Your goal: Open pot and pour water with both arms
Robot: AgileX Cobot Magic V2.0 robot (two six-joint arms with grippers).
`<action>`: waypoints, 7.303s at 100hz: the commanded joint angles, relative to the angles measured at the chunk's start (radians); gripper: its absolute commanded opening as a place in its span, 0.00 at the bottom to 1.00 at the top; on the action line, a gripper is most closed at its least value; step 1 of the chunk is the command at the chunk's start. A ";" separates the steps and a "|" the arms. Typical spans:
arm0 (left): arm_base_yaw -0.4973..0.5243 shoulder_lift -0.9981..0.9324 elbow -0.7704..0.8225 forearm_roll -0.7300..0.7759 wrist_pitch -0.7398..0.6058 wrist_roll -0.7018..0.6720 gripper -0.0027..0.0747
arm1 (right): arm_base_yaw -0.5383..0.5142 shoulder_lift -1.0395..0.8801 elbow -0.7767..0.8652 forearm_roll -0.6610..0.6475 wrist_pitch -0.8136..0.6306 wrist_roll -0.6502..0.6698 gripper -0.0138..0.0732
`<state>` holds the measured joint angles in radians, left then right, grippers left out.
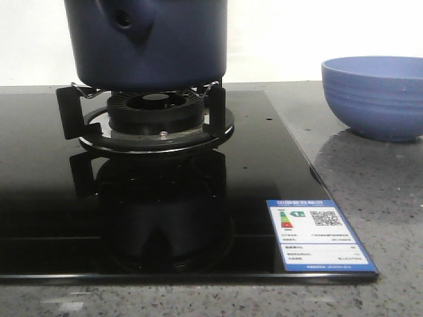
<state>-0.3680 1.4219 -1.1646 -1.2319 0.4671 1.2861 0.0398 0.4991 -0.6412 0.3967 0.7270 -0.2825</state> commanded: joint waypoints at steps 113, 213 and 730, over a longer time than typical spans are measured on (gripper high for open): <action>0.172 -0.203 -0.090 -0.058 -0.003 -0.002 0.53 | -0.028 0.184 -0.076 -0.095 -0.100 0.038 0.62; 0.422 -0.267 -0.090 -0.020 0.043 -0.002 0.53 | -0.184 1.112 -0.752 -0.231 0.270 0.106 0.52; 0.530 -0.266 -0.078 0.002 0.044 -0.037 0.53 | 0.473 1.079 -0.587 -0.310 -1.685 0.098 0.11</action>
<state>0.1599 1.1865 -1.2093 -1.1753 0.5459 1.2600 0.5136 1.6312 -1.2001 0.0983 -0.8715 -0.1846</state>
